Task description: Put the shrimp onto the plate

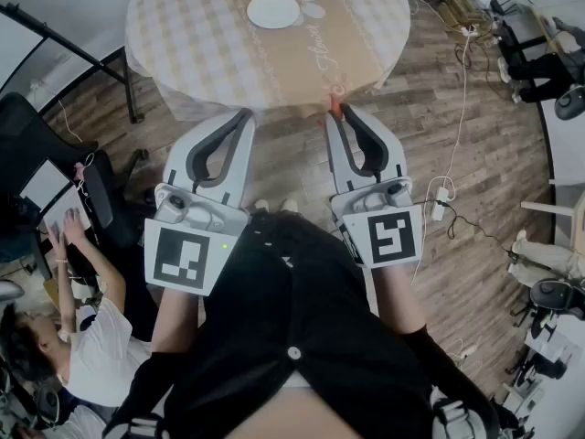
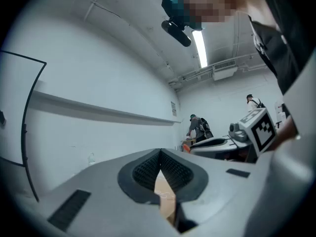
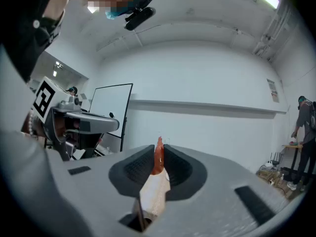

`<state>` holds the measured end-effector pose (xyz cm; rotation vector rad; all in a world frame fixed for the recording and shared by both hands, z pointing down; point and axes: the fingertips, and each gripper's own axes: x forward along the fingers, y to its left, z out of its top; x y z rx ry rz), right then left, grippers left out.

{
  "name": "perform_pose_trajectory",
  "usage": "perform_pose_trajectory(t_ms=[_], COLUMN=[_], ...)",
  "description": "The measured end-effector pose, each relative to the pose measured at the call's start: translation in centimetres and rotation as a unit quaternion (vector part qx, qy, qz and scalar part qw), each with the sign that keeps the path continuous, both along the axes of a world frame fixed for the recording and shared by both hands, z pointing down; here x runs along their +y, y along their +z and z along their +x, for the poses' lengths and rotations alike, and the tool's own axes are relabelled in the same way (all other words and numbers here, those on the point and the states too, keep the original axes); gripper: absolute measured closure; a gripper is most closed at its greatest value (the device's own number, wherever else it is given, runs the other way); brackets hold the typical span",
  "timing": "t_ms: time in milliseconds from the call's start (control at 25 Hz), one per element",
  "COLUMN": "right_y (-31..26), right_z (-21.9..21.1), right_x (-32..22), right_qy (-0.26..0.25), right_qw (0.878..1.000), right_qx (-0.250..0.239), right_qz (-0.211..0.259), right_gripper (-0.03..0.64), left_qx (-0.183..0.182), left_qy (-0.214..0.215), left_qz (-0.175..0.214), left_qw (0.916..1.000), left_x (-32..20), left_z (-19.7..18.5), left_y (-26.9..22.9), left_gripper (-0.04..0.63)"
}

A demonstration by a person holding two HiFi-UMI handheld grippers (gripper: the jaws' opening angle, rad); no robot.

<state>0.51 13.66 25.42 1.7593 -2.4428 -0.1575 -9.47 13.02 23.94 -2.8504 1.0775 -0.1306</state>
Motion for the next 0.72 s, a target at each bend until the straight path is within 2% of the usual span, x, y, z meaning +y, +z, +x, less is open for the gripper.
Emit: perform_pose_trajectory(t_ms=[720], right_y=[-0.3], right_z=[1.3], right_x=[0.0], right_qy=[-0.007], right_qw=[1.0], right_qx=[-0.014], right_qz=[0.002], right_gripper=[0.569], left_qx=[-0.004], left_qy=[-0.003], left_qz=[0.002], left_qw=[1.0], left_x=[0.0], left_z=[1.4], left_y=[-0.1], left_gripper=[0.592])
